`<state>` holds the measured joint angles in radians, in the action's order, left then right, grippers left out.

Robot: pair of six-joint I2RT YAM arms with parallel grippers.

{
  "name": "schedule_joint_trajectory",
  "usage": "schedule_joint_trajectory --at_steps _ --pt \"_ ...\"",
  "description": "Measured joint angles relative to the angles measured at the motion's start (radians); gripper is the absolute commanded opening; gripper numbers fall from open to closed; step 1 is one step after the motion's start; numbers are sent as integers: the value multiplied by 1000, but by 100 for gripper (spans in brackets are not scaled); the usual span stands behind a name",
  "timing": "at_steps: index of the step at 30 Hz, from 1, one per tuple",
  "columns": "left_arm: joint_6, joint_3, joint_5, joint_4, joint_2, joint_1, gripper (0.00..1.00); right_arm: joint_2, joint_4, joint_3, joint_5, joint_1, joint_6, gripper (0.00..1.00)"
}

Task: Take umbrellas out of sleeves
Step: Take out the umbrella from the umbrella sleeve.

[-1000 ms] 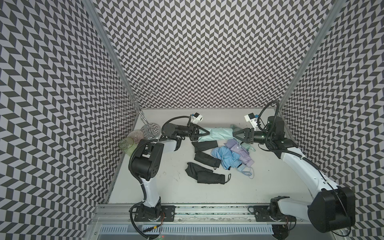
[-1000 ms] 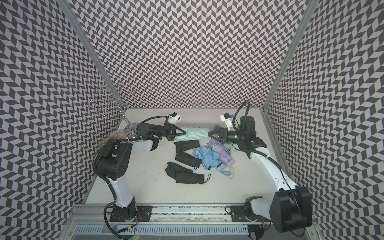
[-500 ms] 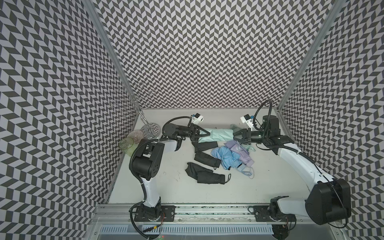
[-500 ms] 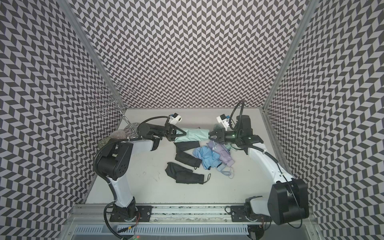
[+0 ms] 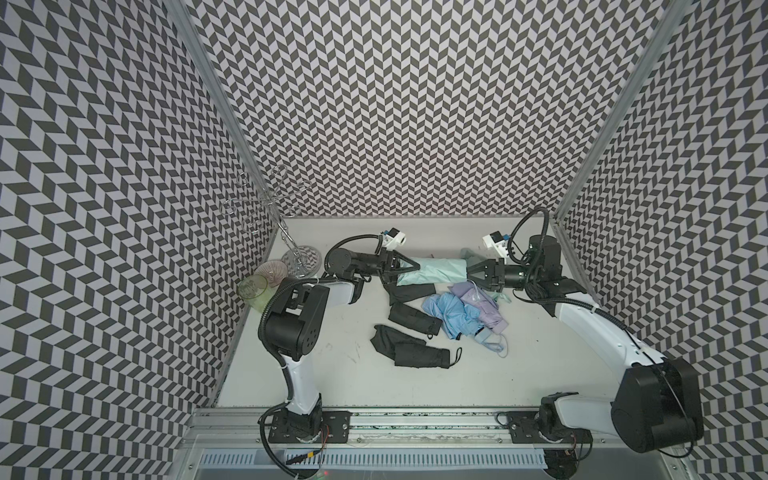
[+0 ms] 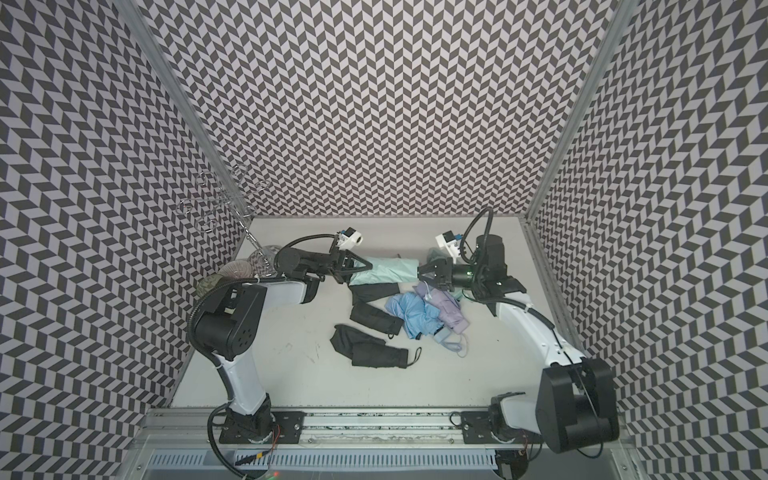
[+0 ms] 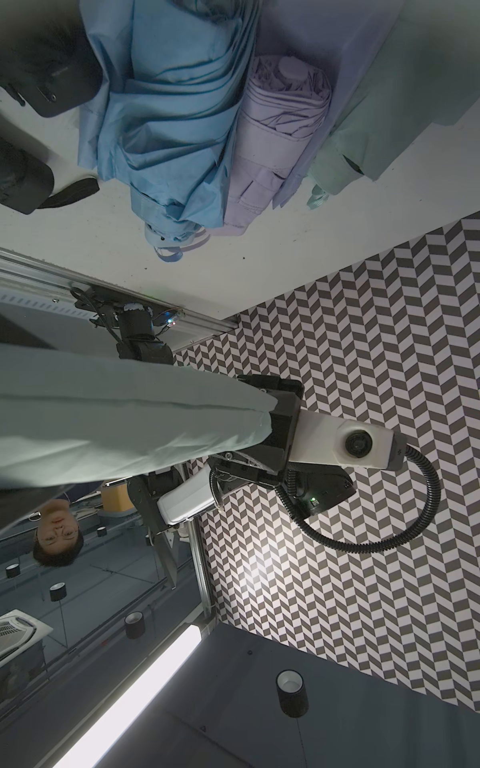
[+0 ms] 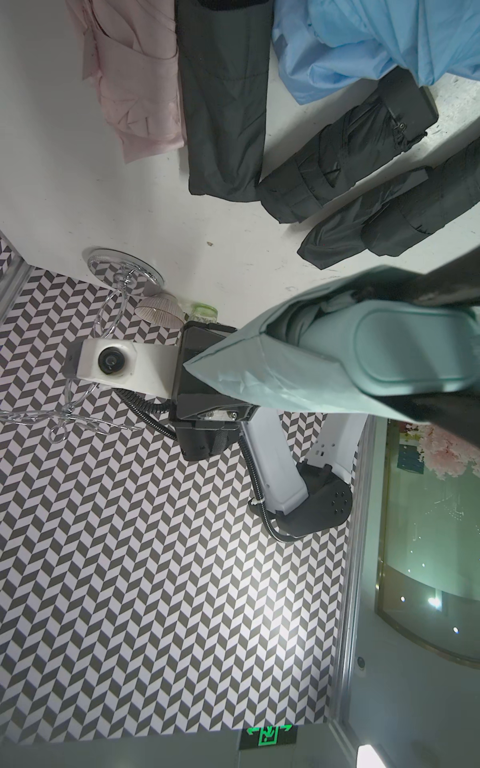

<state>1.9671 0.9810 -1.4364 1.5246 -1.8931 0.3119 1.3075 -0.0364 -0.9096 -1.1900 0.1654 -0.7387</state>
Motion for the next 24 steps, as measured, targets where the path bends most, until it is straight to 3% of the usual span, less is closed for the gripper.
schedule_joint_trajectory --at_steps 6,12,24 --pt "-7 -29 14 0 0 -21 39 0 22 0 12 -6 -29 1" --pt "-18 -70 24 0 6 -104 38 0 11 0 42 -27 -26 0" --pt "-21 -72 35 0 19 -124 13 0 14 0 58 -38 -30 0"
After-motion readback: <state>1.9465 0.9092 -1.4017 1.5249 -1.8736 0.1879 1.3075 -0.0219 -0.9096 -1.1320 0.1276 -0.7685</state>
